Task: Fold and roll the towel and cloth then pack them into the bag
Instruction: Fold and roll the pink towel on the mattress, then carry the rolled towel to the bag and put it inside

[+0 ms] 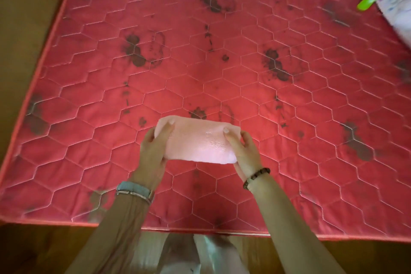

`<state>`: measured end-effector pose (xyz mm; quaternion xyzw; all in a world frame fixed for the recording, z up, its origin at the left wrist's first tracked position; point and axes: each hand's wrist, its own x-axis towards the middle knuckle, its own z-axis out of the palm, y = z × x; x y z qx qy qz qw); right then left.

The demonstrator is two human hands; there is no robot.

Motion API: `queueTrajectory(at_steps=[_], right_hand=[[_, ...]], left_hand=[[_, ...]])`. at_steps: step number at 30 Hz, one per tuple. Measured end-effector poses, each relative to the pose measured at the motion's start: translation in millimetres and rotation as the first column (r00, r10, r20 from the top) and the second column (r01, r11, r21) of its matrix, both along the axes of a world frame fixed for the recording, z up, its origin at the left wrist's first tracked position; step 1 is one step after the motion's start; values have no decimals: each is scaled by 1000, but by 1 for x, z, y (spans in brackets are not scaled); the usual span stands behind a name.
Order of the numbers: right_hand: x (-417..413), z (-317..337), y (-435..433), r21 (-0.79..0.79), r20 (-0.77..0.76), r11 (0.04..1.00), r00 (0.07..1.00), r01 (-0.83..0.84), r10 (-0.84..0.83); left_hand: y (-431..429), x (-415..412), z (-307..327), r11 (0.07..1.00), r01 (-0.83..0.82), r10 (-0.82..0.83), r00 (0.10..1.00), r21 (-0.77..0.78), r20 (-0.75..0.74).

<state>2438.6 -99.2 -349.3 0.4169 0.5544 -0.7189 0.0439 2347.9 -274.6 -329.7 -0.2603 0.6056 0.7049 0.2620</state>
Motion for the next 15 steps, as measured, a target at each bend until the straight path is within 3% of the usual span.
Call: queueTrajectory(at_steps=[8,15], right_hand=[[4,103,-25,-202,-79,968,988,-146,132],[22,185,-57,-146,-81,952,962,-270,260]], left_hand=[[-44,42,101,976,-216,216,976,-6,-1],[-86,86,170,946,-319,319,948,57,13]])
